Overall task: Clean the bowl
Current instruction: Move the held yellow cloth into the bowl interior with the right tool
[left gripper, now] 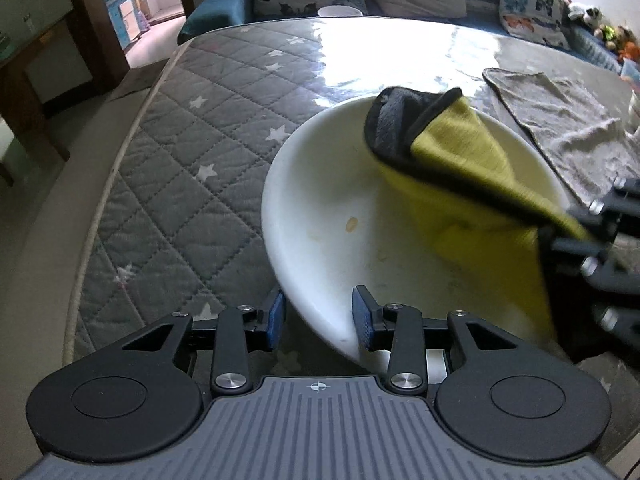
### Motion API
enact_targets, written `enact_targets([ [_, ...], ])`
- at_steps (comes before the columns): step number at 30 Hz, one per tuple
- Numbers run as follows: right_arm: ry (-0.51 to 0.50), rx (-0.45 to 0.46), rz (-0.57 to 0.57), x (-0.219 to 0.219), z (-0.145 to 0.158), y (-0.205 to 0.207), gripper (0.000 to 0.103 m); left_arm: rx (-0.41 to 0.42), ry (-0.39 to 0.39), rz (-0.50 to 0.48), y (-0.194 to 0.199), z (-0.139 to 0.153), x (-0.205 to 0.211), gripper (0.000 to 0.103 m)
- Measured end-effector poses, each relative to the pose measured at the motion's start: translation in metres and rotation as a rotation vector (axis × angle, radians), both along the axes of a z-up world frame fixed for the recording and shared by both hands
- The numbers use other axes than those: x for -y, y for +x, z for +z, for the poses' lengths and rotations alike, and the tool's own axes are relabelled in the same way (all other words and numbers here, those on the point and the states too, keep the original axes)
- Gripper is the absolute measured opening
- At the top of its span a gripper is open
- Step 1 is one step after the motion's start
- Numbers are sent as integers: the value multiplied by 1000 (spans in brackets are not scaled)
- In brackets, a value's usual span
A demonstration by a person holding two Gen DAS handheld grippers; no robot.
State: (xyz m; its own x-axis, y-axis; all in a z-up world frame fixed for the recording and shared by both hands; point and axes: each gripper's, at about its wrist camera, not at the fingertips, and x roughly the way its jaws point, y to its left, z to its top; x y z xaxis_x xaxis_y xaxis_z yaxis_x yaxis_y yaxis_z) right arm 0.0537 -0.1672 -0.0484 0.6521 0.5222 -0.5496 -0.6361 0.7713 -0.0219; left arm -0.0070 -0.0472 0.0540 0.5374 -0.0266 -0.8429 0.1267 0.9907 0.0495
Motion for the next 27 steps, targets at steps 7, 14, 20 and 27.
enact_targets([
  [7, 75, -132, -20, -4, -7, 5, 13, 19, -10, 38, -3, -1, 0, 34],
  [14, 81, -223, -64, 7, -16, 18, 13, 27, -2, 30, -3, -2, 0, 34],
  [20, 19, -204, -73, 9, -22, 17, 13, 29, 7, 26, -2, -4, 0, 35],
  [27, -51, -169, -85, 8, -27, 16, 13, 28, 11, 21, -2, -3, 0, 36],
])
